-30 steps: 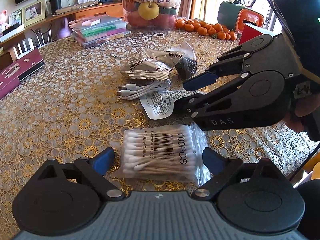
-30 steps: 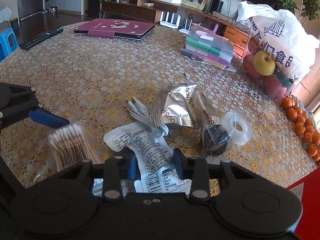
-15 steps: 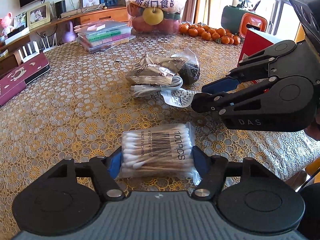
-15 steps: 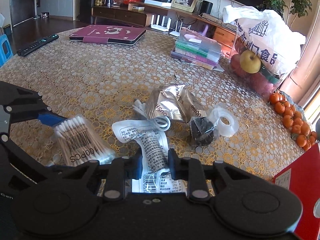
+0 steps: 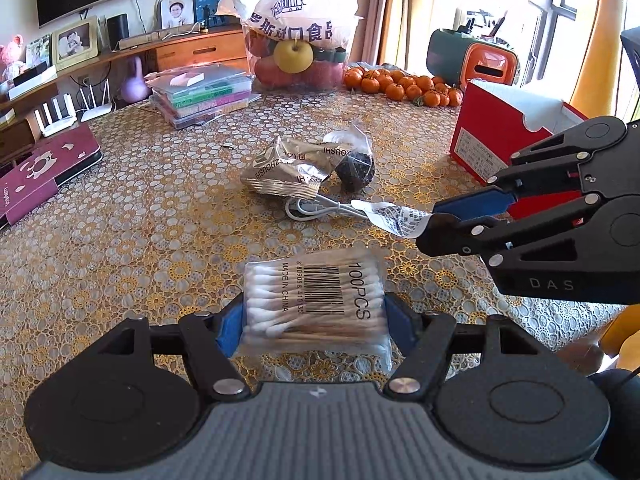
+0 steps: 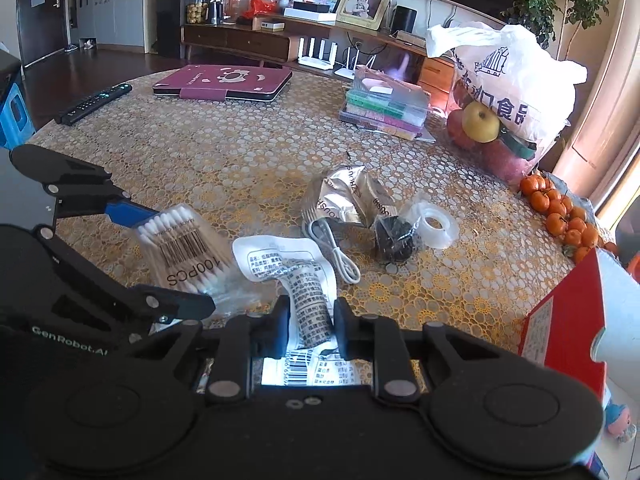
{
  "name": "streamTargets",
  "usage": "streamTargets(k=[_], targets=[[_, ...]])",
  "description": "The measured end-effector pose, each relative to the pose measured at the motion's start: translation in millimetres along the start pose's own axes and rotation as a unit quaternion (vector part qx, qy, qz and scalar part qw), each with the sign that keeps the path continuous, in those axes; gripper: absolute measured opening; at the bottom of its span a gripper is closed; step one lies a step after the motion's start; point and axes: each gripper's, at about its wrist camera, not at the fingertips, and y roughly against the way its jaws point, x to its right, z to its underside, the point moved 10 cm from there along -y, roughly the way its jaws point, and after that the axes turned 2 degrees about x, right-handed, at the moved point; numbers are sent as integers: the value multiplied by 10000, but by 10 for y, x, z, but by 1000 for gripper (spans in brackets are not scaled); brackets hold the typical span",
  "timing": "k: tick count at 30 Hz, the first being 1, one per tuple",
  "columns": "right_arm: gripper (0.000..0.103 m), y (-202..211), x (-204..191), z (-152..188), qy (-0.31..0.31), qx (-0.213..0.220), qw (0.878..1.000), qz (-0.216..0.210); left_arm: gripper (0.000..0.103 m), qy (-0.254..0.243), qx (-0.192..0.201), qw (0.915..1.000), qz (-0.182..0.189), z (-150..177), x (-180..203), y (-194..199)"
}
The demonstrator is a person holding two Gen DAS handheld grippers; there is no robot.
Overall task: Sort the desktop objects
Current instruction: 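Lift and carry the swab pack and sachet over the red shoebox with both tools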
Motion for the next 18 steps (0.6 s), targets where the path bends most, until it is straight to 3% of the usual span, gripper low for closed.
streamTargets(k=[18], targets=[[22,857,74,102,-276,284,9987,330,70,-168,283,9989,331,-192,368,556]])
